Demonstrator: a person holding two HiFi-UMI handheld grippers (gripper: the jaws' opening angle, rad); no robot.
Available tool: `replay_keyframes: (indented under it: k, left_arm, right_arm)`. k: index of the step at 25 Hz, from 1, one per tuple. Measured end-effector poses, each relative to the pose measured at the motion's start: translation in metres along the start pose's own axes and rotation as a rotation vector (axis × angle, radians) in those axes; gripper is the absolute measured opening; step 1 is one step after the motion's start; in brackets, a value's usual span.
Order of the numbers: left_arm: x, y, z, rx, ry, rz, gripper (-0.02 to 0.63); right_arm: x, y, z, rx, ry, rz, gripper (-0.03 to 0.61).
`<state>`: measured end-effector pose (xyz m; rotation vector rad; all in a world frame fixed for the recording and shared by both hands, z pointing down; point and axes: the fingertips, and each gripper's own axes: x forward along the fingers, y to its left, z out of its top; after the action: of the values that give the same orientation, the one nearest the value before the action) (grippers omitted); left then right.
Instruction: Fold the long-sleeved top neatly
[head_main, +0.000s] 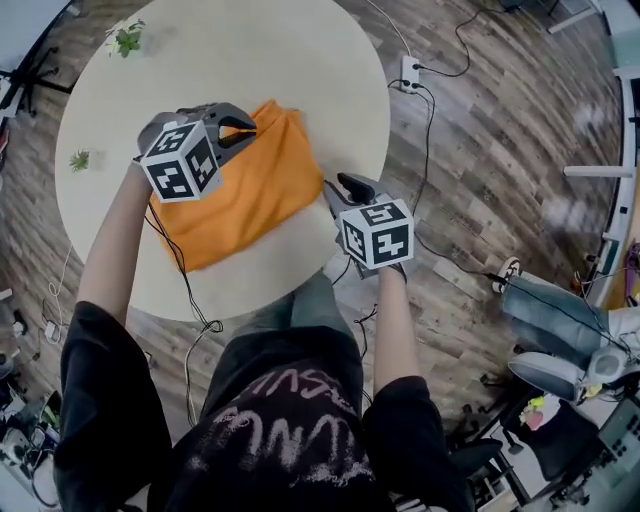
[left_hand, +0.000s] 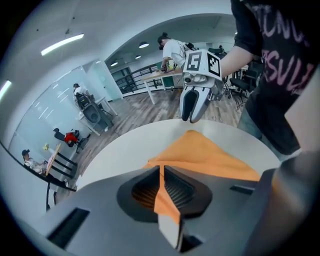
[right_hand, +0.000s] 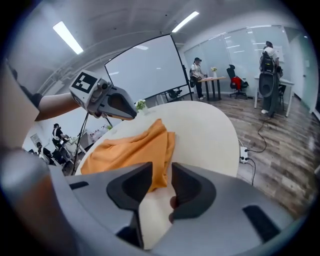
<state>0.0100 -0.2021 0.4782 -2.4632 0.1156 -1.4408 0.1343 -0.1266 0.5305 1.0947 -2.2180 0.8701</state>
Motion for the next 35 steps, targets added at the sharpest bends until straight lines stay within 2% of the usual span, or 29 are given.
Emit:
replay_keyframes:
  k: [2, 4, 7, 16, 22, 24, 28, 32, 35]
  left_arm:
    - [0.021, 0.008, 0.0, 0.056, 0.053, -0.029, 0.067]
    - [0.042, 0.014, -0.001, 0.108, 0.1, -0.082, 0.158]
    - [0.07, 0.021, -0.004, 0.158, 0.143, -0.162, 0.206]
    - [0.125, 0.018, -0.017, 0.297, 0.258, -0.432, 0.275]
    - [0.147, 0.005, -0.021, 0.298, 0.304, -0.552, 0.278]
    - [0.147, 0.004, -0.022, 0.275, 0.309, -0.574, 0.276]
    - [0.145, 0.002, -0.021, 0.257, 0.306, -0.58, 0.221]
    - [0.141, 0.01, -0.016, 0.271, 0.272, -0.526, 0.159]
    - [0.134, 0.022, 0.0, 0.269, 0.214, -0.446, 0.126]
  right_arm:
    - [0.01, -0.004, -0.001, 0.011, 0.029, 0.022, 0.155]
    - [0.02, -0.006, -0.002, 0.026, 0.053, 0.049, 0.179]
    - [0.036, -0.006, -0.005, 0.025, 0.097, 0.084, 0.2]
    - [0.064, -0.003, -0.02, 0.027, 0.199, 0.166, 0.21]
    - [0.072, 0.001, -0.025, 0.031, 0.226, 0.196, 0.165]
    - [0.075, 0.004, -0.027, 0.033, 0.231, 0.197, 0.143]
    - [0.076, 0.005, -0.028, 0.036, 0.219, 0.198, 0.093]
    - [0.071, -0.004, -0.024, 0.006, 0.213, 0.168, 0.063]
    - [0.06, -0.015, -0.015, -0.006, 0.19, 0.113, 0.056]
